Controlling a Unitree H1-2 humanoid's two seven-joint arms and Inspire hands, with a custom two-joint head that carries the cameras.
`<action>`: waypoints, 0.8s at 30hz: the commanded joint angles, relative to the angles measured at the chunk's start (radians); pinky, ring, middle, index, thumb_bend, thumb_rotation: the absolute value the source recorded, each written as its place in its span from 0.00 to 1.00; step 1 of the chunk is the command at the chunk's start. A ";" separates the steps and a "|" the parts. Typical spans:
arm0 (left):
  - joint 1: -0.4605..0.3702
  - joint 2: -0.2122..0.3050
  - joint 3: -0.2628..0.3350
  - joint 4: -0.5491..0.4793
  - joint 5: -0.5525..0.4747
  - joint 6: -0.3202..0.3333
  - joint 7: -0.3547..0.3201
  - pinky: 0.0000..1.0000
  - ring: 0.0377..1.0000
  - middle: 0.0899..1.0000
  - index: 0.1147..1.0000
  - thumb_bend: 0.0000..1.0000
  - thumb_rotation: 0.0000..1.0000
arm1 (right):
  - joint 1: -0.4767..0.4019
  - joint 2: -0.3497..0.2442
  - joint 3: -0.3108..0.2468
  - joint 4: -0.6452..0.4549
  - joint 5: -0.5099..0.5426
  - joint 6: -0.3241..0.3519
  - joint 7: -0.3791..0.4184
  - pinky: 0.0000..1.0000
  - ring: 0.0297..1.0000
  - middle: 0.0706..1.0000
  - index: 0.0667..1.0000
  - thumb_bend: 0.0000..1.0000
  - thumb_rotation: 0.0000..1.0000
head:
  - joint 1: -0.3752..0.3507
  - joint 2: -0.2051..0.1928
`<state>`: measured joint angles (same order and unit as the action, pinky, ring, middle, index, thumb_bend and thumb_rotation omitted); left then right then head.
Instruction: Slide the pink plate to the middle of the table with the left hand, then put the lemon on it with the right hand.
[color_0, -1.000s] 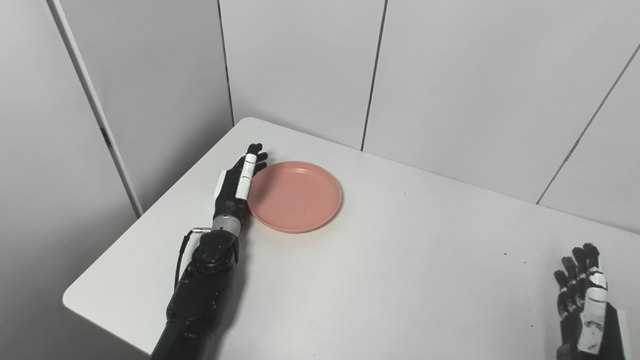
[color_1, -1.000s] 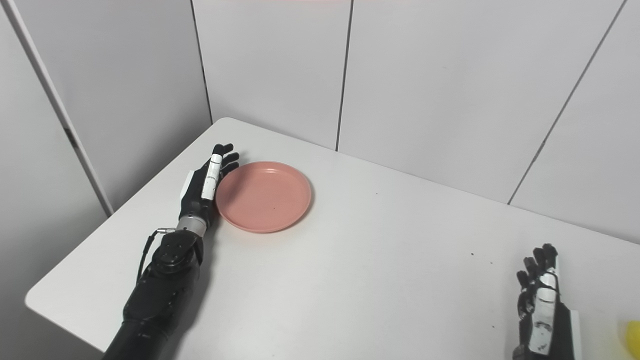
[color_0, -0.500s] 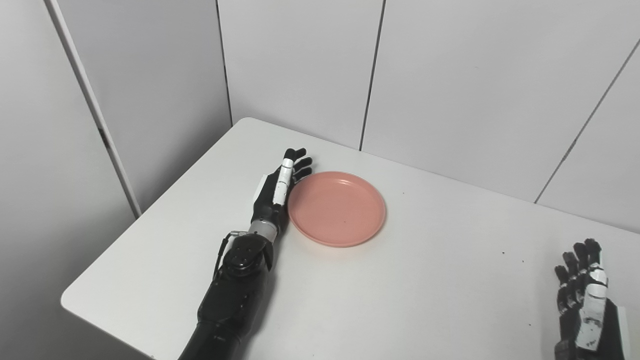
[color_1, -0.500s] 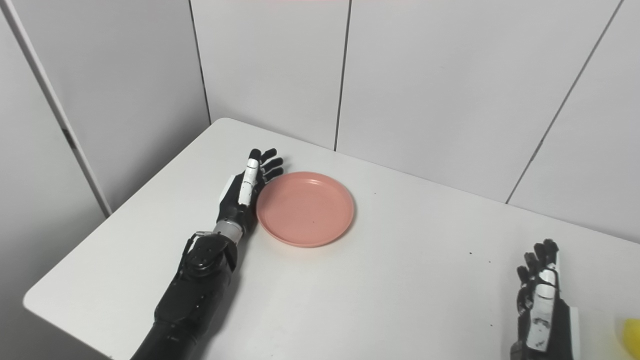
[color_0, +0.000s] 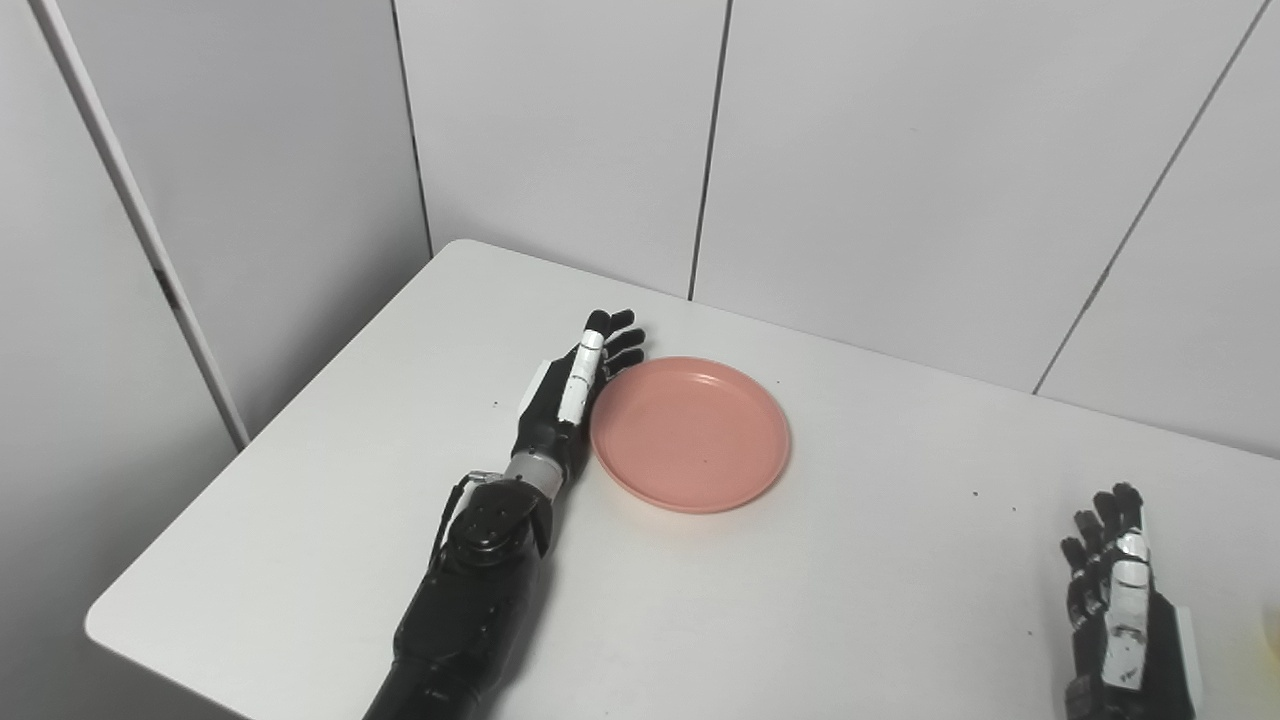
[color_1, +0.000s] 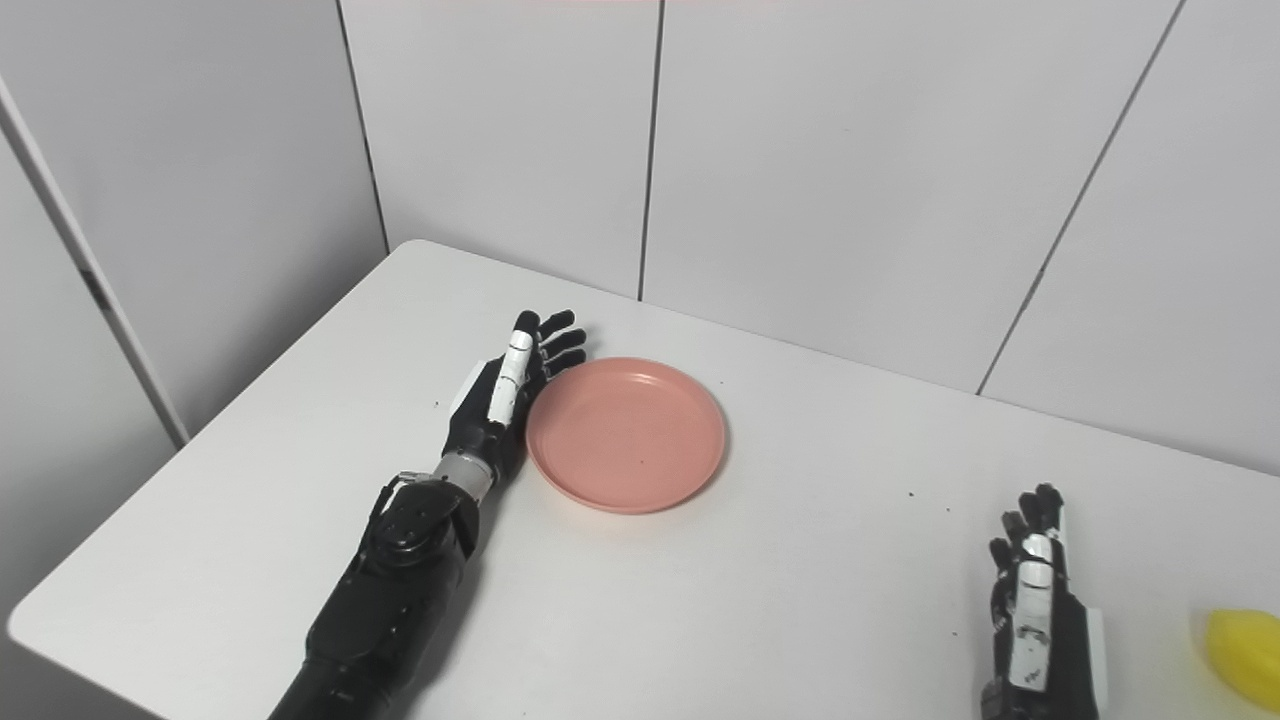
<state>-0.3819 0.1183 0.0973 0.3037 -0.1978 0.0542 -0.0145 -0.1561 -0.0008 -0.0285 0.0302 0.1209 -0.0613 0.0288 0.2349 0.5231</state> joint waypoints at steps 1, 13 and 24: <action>-0.021 -0.003 -0.015 -0.016 0.009 0.026 -0.024 0.86 0.86 0.85 0.82 0.81 1.00 | -0.026 0.007 0.008 -0.022 -0.011 -0.057 0.006 1.00 1.00 1.00 1.00 0.76 0.95 | -0.012 0.002; -0.013 -0.003 -0.056 -0.049 0.011 0.066 -0.060 0.88 0.87 0.86 0.84 0.80 1.00 | -0.034 0.069 0.033 -0.038 -0.096 -0.040 -0.053 1.00 0.99 0.97 0.98 0.73 0.93 | -0.163 0.043; 0.024 -0.038 -0.109 -0.104 0.027 0.121 -0.070 0.89 0.89 0.88 0.85 0.79 1.00 | -0.044 0.111 0.042 -0.036 -0.117 -0.047 -0.089 1.00 0.98 0.95 0.94 0.73 0.85 | -0.279 0.071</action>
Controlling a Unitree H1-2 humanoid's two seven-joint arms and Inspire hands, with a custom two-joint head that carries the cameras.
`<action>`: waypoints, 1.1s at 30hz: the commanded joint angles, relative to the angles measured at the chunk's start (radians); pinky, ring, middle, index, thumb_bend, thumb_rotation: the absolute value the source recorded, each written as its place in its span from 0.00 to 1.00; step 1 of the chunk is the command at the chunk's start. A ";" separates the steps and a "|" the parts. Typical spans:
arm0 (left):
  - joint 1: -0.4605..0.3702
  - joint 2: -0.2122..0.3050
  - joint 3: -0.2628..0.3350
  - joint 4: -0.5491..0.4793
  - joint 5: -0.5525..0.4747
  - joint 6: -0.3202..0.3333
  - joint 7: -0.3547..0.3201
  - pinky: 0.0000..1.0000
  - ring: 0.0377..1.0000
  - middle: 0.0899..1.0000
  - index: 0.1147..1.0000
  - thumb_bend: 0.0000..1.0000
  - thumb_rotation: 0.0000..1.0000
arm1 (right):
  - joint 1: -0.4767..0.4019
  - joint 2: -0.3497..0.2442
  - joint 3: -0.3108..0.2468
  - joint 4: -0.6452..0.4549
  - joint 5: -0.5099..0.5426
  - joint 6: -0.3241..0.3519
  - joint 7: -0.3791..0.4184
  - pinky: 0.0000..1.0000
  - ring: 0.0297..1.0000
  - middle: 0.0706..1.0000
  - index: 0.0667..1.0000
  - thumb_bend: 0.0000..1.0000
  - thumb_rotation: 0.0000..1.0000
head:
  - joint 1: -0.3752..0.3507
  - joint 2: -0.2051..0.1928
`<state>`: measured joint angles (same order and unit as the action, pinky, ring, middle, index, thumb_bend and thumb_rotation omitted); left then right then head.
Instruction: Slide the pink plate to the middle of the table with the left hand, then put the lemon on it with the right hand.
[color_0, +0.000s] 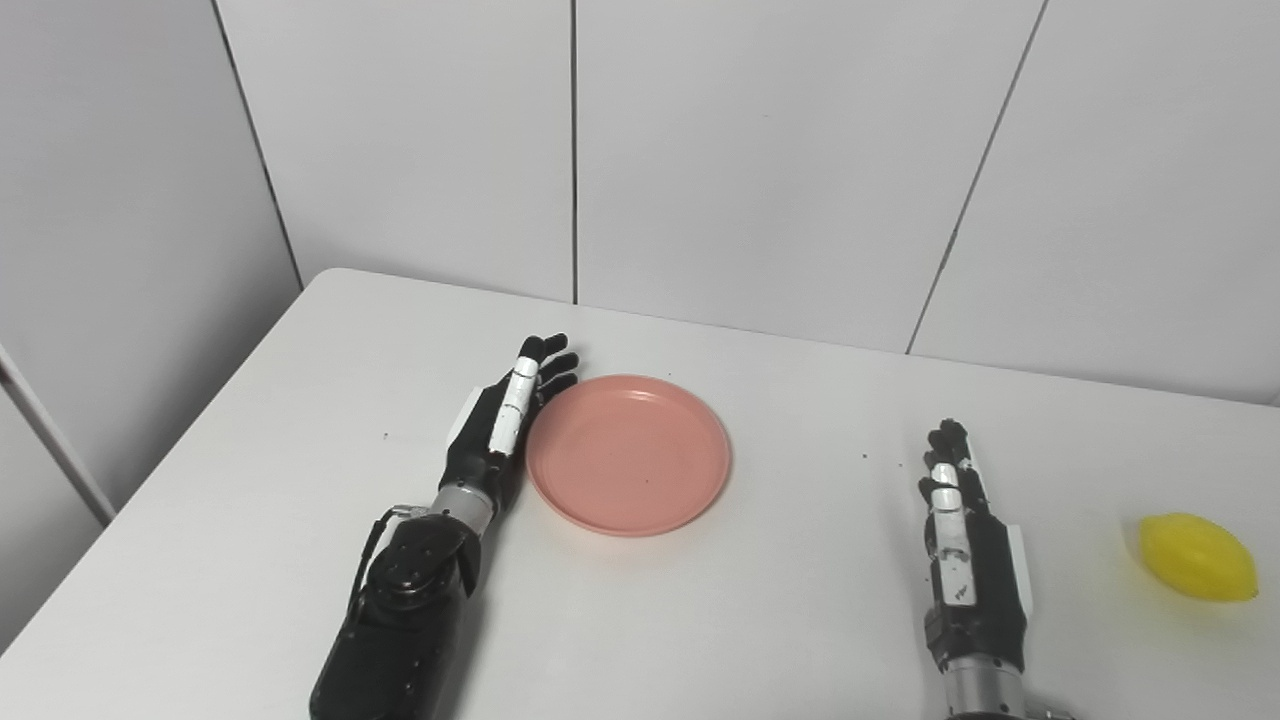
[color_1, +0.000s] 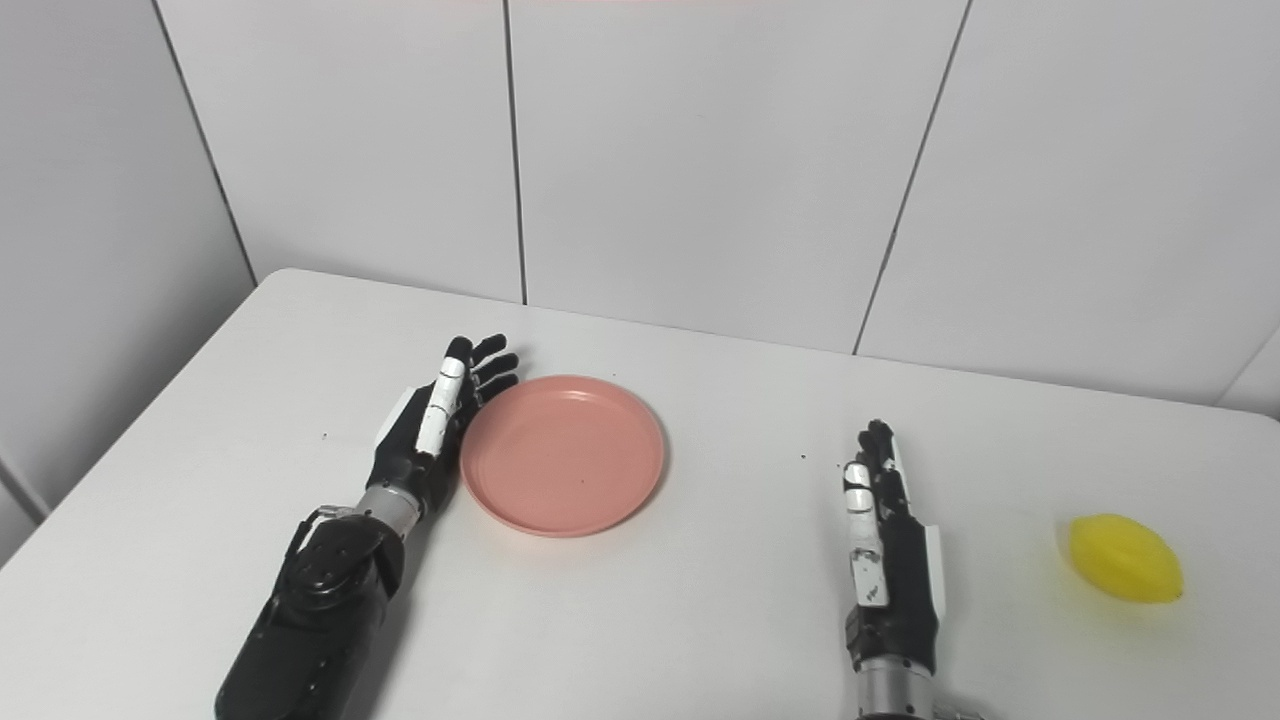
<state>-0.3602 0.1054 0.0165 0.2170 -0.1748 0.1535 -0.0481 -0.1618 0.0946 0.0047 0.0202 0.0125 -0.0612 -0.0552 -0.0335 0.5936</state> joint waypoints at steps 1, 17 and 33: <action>0.005 -0.026 -0.030 -0.021 0.002 0.022 -0.040 0.90 0.89 0.88 0.86 0.79 1.00 | -0.040 0.018 0.010 -0.022 -0.009 -0.051 -0.006 1.00 0.98 0.95 0.94 0.73 0.85 | -0.021 0.003; 0.060 -0.109 -0.049 -0.080 0.013 0.007 -0.022 0.90 0.90 0.89 0.88 0.77 1.00 | -0.067 0.034 0.041 0.006 -0.063 -0.042 -0.010 1.00 1.00 0.98 0.97 0.74 0.89 | -0.127 0.016; 0.112 -0.200 -0.078 -0.106 0.051 -0.083 -0.003 0.96 0.96 0.95 0.94 0.74 1.00 | -0.070 0.032 0.050 -0.002 -0.073 -0.038 -0.008 1.00 0.99 0.96 0.95 0.73 0.89 | -0.123 0.026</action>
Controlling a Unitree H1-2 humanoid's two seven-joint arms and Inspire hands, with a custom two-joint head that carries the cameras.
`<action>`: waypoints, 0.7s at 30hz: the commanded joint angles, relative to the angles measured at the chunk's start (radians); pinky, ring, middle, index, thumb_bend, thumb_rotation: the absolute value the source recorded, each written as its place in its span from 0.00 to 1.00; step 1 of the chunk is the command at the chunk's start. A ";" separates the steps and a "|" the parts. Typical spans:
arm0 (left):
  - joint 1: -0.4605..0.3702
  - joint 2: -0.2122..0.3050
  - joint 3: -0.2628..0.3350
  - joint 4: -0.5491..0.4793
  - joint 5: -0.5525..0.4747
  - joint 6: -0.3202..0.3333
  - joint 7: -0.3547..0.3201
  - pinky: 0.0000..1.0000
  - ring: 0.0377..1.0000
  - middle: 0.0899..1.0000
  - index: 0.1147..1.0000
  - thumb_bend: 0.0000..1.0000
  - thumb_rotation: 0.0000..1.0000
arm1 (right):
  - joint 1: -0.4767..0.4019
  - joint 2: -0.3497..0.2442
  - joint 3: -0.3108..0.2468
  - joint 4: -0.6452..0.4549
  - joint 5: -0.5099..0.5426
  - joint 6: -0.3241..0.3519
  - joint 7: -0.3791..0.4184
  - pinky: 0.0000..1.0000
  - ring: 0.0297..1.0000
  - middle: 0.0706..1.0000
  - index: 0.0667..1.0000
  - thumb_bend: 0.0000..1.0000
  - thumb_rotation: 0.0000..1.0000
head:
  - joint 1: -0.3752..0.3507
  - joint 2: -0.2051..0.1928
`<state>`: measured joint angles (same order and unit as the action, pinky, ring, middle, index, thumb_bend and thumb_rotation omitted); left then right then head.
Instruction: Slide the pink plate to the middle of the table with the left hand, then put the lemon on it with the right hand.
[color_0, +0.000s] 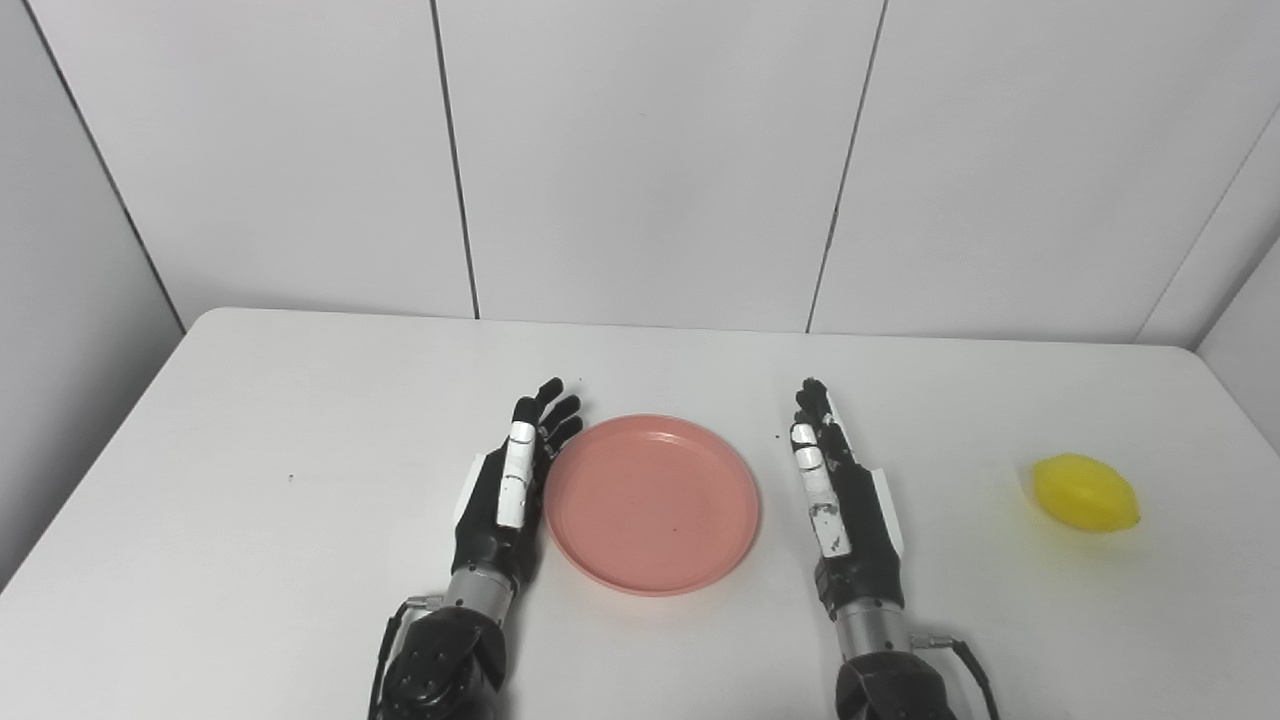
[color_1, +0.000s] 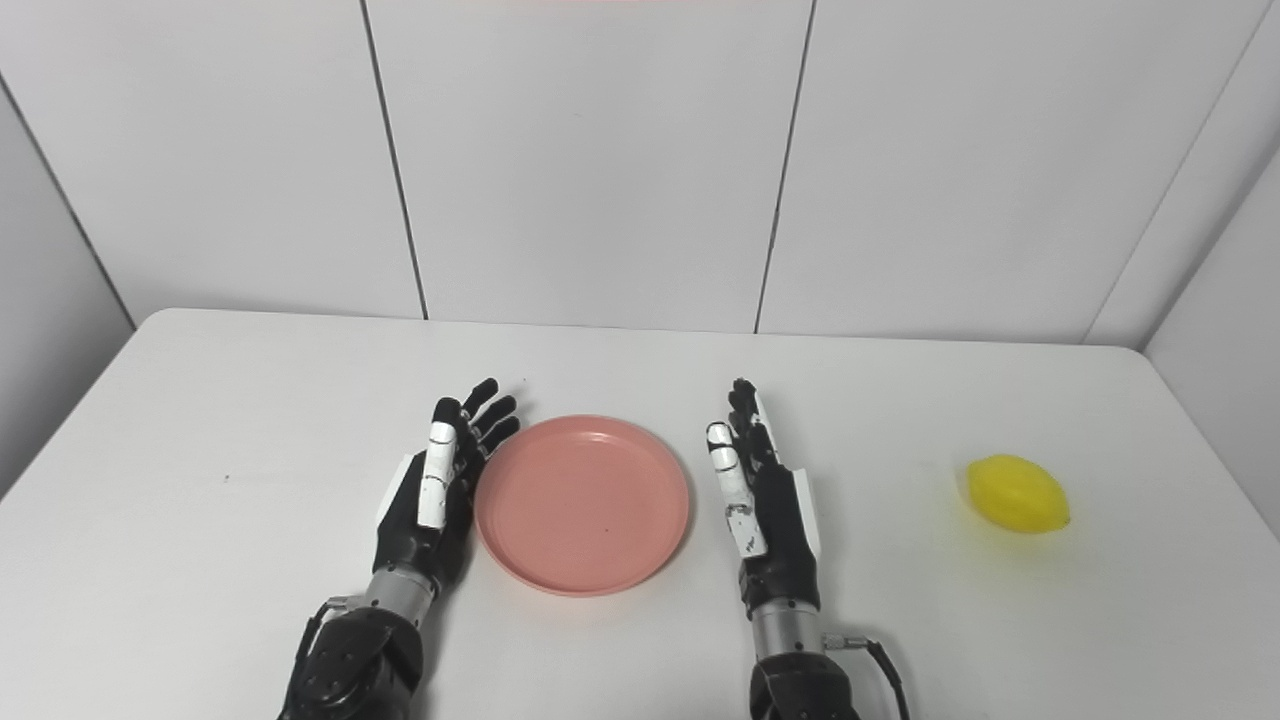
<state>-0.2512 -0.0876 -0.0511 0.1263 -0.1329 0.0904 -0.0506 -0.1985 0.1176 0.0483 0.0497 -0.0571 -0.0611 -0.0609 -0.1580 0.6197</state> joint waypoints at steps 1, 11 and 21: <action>0.009 -0.009 -0.016 -0.020 0.013 -0.022 -0.006 0.97 0.96 0.95 0.94 0.74 1.00 | -0.033 0.008 0.007 -0.032 -0.002 -0.039 -0.001 1.00 0.99 0.96 0.95 0.73 0.89 | 0.000 0.001; 0.024 -0.001 -0.048 -0.025 0.015 -0.048 -0.037 1.00 0.99 0.99 0.99 0.73 1.00 | -0.032 0.008 0.007 -0.028 0.011 -0.041 0.003 1.00 0.99 0.96 0.96 0.73 0.88 | -0.013 -0.004; 0.028 0.012 -0.055 -0.012 0.024 -0.071 -0.049 1.00 0.99 0.99 0.99 0.71 1.00 | -0.032 0.015 0.003 -0.028 0.011 -0.046 -0.006 1.00 0.99 0.96 0.96 0.72 0.88 | -0.032 -0.006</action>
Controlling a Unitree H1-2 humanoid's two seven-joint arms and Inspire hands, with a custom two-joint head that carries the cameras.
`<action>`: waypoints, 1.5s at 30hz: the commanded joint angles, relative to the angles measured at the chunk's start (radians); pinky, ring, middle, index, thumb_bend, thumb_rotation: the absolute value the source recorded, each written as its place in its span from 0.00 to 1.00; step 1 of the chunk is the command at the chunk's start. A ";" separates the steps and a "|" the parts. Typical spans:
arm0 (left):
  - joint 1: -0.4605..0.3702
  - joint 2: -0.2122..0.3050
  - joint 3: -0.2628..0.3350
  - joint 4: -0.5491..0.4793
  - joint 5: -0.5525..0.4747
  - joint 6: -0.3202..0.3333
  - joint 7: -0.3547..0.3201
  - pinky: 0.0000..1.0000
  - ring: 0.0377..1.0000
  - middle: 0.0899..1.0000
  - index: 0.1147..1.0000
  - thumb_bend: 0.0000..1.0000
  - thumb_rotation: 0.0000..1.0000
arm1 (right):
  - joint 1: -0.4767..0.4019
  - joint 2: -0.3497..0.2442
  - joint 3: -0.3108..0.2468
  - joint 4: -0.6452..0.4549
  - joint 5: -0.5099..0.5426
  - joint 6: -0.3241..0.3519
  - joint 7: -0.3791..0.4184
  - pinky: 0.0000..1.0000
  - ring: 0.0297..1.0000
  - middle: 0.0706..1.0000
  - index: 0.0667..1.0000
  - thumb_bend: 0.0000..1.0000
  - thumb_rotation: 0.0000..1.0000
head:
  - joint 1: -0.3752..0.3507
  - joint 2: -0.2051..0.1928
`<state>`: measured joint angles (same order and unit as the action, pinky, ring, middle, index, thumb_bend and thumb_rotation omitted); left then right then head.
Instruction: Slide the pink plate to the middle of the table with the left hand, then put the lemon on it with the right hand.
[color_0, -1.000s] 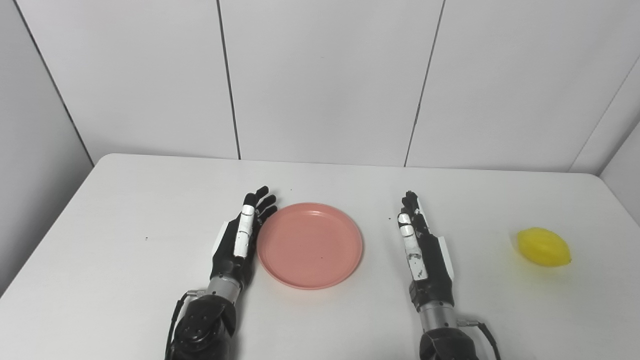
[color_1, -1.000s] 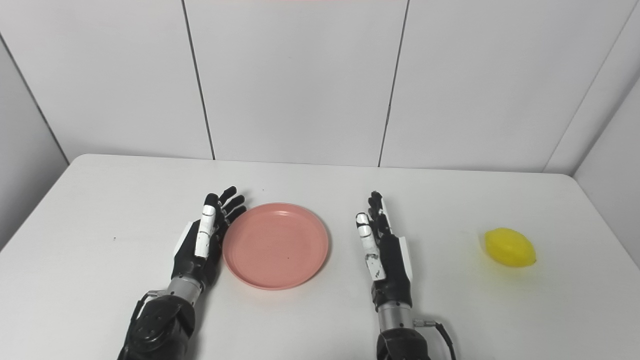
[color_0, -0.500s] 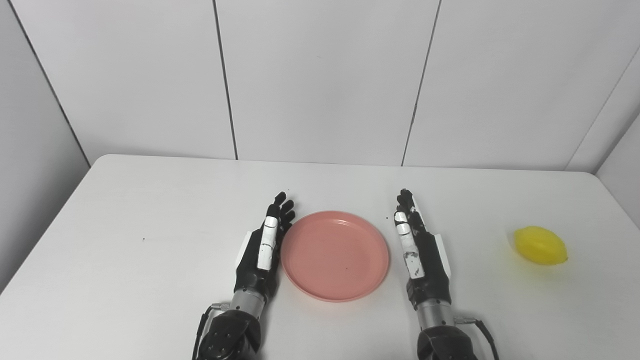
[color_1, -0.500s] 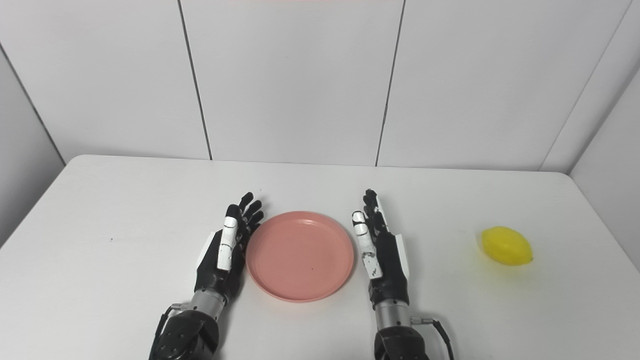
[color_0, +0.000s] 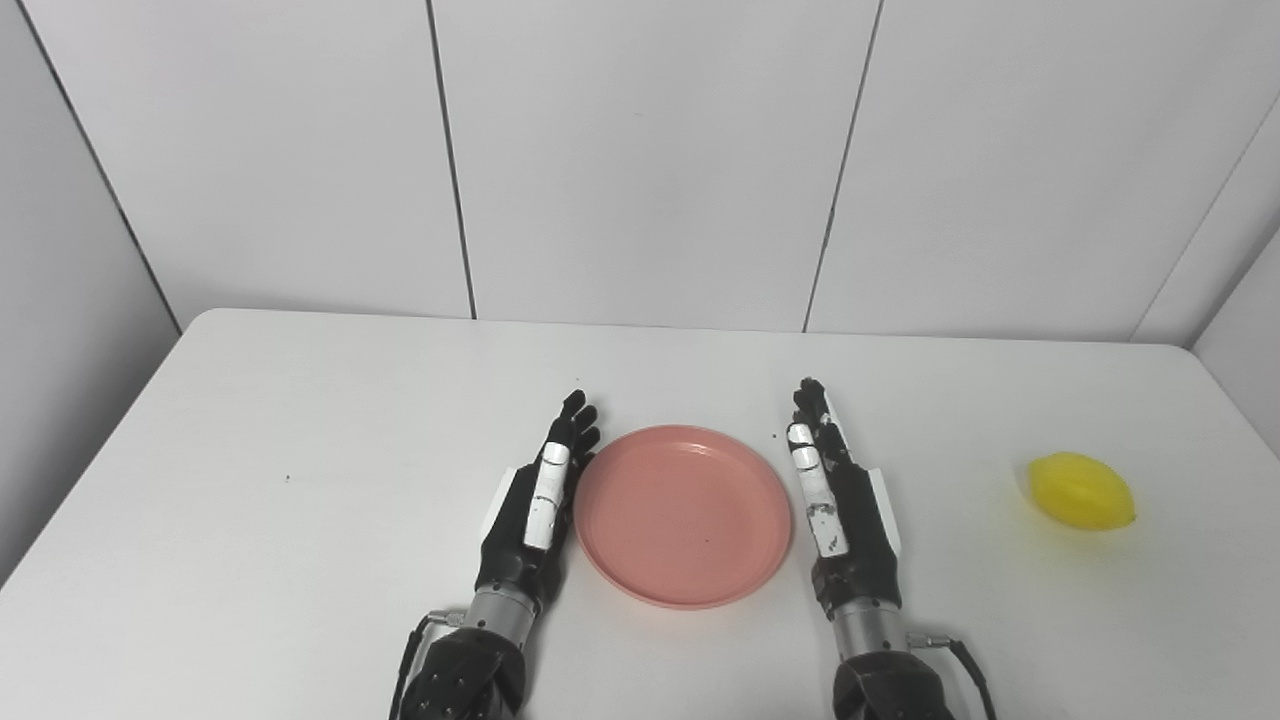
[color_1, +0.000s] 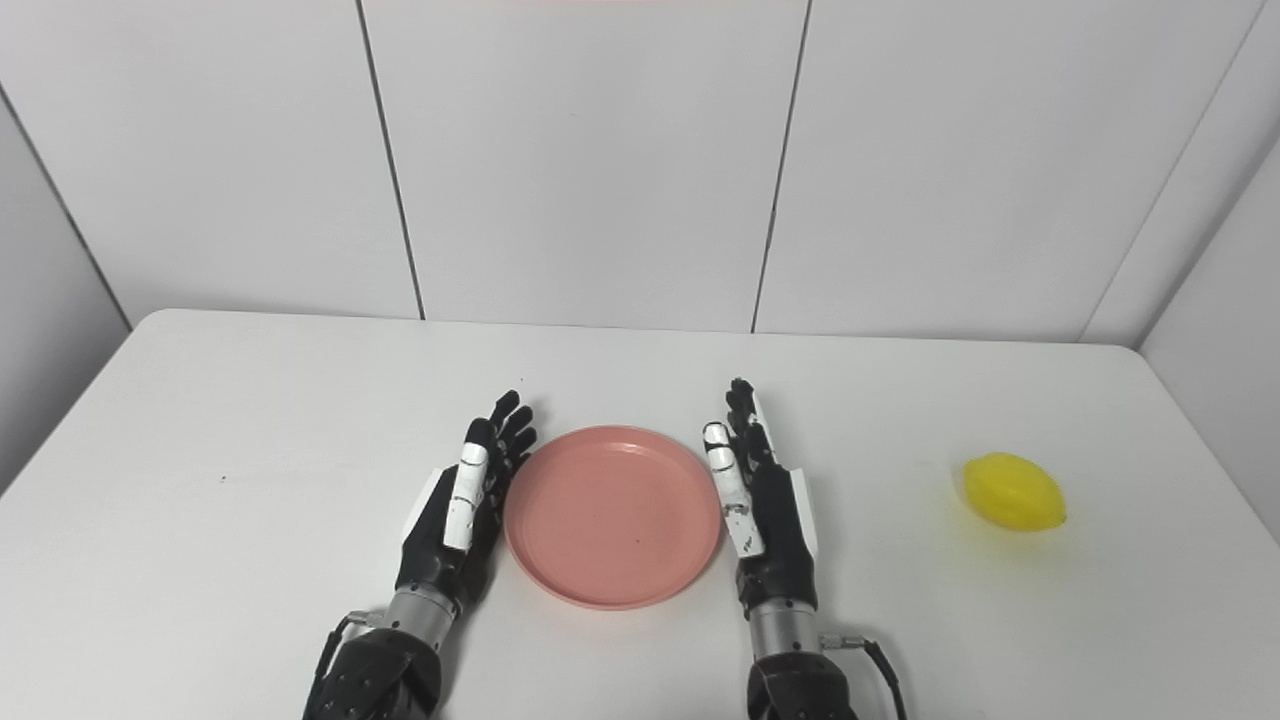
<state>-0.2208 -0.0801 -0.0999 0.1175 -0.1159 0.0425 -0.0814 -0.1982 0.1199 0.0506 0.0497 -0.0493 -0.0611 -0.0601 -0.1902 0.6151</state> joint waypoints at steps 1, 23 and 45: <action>-0.002 0.007 -0.008 -0.002 0.013 -0.026 -0.017 1.00 0.99 0.98 0.99 0.71 1.00 | -0.034 0.014 -0.004 -0.027 -0.012 -0.052 -0.023 1.00 0.99 0.96 0.96 0.72 0.88 | -0.004 0.000; -0.014 0.027 0.048 0.042 0.116 -0.115 0.051 0.94 0.92 0.91 0.90 0.71 1.00 | -0.034 -0.268 -0.059 -0.215 -0.368 0.052 -0.076 0.82 0.86 0.87 0.88 0.71 0.78 | -0.138 0.014; -0.045 0.039 0.088 0.093 -0.034 -0.107 -0.019 0.99 0.97 0.97 0.95 0.66 1.00 | -0.046 -0.498 -0.143 -0.274 -0.457 0.302 0.063 0.81 0.84 0.85 0.84 0.82 0.57 | -0.247 -0.017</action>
<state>-0.2607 -0.0490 -0.0170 0.1932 -0.1401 -0.0338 -0.0794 -0.2032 -0.3467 -0.0771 -0.1881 -0.4878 0.2171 -0.0003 -0.4387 0.5998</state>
